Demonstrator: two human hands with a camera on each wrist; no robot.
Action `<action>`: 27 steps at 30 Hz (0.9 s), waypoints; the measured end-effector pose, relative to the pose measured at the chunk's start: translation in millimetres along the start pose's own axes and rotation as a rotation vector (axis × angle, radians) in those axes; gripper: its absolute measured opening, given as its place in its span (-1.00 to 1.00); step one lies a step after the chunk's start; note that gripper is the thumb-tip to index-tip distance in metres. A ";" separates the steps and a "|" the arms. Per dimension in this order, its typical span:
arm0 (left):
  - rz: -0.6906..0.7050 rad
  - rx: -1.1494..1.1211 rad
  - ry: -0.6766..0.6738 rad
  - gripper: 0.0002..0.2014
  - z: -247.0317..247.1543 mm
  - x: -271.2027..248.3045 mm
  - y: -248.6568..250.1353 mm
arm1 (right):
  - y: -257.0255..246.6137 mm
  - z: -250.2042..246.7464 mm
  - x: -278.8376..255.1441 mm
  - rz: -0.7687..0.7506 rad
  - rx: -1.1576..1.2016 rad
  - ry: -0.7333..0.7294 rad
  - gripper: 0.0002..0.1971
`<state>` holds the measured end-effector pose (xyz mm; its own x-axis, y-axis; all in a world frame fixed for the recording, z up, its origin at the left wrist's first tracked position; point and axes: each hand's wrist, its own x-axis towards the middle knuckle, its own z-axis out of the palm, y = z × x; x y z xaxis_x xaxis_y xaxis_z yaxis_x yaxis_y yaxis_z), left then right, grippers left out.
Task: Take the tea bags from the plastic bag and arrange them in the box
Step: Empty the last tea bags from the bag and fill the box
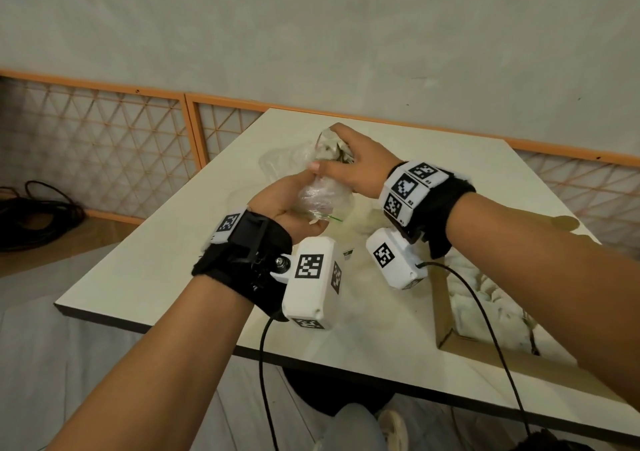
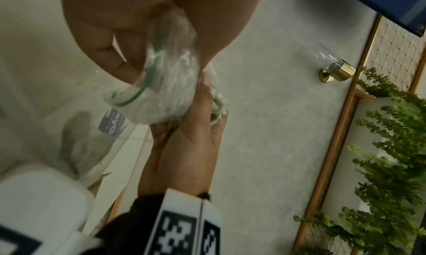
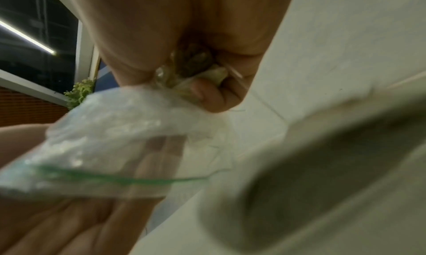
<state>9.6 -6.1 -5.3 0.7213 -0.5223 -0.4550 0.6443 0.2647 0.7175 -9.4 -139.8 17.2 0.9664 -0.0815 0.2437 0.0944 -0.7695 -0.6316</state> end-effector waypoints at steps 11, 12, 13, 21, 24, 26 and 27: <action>0.024 -0.254 -0.198 -0.58 -16.3 -5.8 7.7 | 1.6 -18.8 1.1 0.123 0.625 0.088 -0.81; 0.023 -0.258 -0.236 -0.55 -16.7 -7.1 8.0 | 0.7 -19.6 -0.5 0.126 0.619 0.064 -0.82; 0.025 -0.249 -0.262 -0.53 -15.7 -7.8 8.2 | -1.0 -19.3 -2.8 0.122 0.591 0.031 -0.83; 0.137 -0.152 -0.234 -0.70 -7.6 -6.1 5.9 | -12.6 -4.7 -12.2 0.072 0.039 -0.027 -0.57; 0.165 -0.179 -0.226 -0.66 -8.1 -2.9 3.6 | -17.5 -5.7 -11.4 0.101 -0.093 -0.050 -0.61; 0.189 -0.197 -0.234 -0.65 -7.9 0.1 1.6 | -21.0 -5.9 -10.1 0.111 -0.105 -0.066 -0.76; 0.202 -0.192 -0.244 -0.65 -8.2 0.8 0.7 | -22.0 -5.6 -10.0 0.115 -0.093 -0.070 -0.80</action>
<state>12.7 0.3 -9.5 0.7720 -0.6154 -0.1588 0.5477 0.5174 0.6575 -22.4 -125.7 32.8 0.9843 -0.1301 0.1196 -0.0368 -0.8131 -0.5810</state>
